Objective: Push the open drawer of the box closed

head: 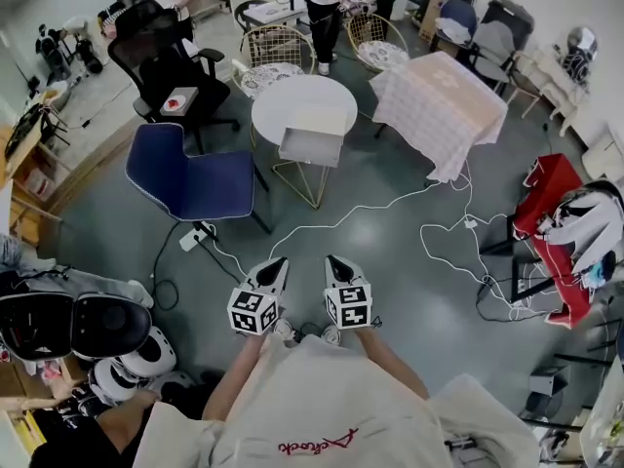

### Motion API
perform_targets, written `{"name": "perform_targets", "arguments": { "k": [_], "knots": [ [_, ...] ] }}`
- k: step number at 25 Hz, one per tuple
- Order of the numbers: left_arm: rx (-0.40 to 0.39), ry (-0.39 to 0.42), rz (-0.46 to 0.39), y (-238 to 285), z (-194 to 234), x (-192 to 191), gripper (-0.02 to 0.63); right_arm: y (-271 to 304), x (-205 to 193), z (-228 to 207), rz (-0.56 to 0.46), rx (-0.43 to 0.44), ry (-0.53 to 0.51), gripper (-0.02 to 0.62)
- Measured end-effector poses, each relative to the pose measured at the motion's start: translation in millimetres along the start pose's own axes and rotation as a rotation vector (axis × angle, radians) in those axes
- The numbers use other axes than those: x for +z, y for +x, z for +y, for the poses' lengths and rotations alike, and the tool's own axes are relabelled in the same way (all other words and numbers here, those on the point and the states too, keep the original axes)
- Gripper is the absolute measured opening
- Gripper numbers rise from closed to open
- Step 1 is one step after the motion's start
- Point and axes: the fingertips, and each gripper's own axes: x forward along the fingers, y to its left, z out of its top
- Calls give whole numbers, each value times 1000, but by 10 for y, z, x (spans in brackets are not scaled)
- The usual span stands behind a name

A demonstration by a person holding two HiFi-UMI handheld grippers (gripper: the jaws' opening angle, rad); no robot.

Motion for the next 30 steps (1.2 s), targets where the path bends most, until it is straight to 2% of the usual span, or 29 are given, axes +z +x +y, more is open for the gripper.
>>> {"name": "perform_targets", "arguments": {
  "k": [14,23,30],
  "knots": [
    [74,3,1,251,-150,43,12,-67,-71,-423,9,62,9,17],
    [69,11,7,494,-243,69,12,-39,-49,-679,0,54,22,17],
    [77,15,10,541,-163,67,12,53,-71,-719,4,56,25,17]
  ]
}}
